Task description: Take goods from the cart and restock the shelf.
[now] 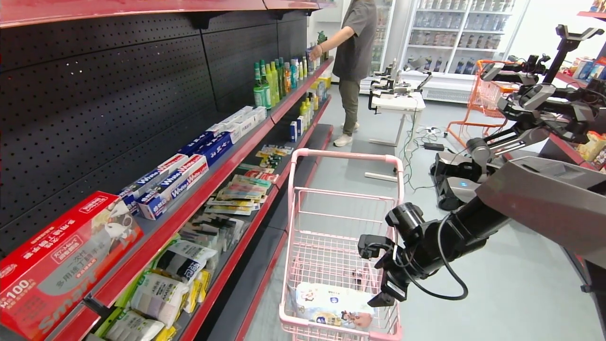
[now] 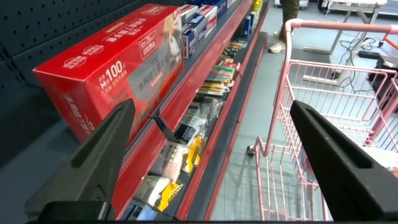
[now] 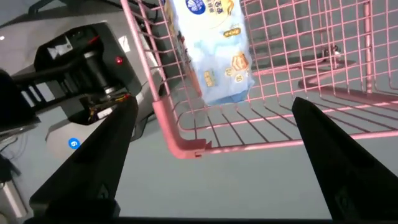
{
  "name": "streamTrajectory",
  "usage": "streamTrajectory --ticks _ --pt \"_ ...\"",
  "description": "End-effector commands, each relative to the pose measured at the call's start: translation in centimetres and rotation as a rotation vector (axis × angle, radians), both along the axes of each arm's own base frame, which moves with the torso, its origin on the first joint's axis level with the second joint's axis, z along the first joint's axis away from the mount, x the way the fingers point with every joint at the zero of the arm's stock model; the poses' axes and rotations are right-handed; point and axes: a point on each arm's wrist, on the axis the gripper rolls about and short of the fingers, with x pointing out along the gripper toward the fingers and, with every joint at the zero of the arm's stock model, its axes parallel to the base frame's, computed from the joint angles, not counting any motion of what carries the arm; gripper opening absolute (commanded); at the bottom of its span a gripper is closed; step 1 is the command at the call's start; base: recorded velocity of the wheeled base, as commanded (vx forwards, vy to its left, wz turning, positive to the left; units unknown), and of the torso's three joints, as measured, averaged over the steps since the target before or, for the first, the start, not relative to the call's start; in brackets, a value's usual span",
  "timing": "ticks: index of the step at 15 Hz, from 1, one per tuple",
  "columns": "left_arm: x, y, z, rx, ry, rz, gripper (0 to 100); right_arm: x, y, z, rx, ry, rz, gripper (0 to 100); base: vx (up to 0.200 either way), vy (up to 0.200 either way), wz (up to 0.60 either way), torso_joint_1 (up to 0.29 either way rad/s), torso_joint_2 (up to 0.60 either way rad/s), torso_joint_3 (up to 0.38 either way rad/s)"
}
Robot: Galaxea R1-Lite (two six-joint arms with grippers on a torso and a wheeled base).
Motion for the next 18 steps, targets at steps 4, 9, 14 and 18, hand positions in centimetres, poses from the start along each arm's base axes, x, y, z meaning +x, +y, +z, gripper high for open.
streamTrajectory --ticks 4,9,14,18 --pt "0.0 0.0 0.0 0.000 0.001 0.000 100 0.5 -0.1 -0.9 -0.001 0.005 -0.007 100 0.000 0.000 0.00 -0.098 0.20 0.108" --pt "0.0 0.0 0.0 0.000 0.001 0.000 100 0.9 0.4 -1.1 0.007 -0.001 0.005 100 0.000 0.000 0.00 -0.127 0.27 0.147" --pt "0.0 0.0 0.0 0.000 0.001 0.000 100 1.2 1.2 -1.0 0.023 -0.013 0.027 100 0.000 0.000 0.00 -0.151 0.34 0.180" --pt "0.0 0.0 0.0 0.000 0.001 0.000 100 0.8 1.9 -0.8 0.065 0.001 0.064 100 0.000 0.000 0.00 -0.109 0.25 0.134"
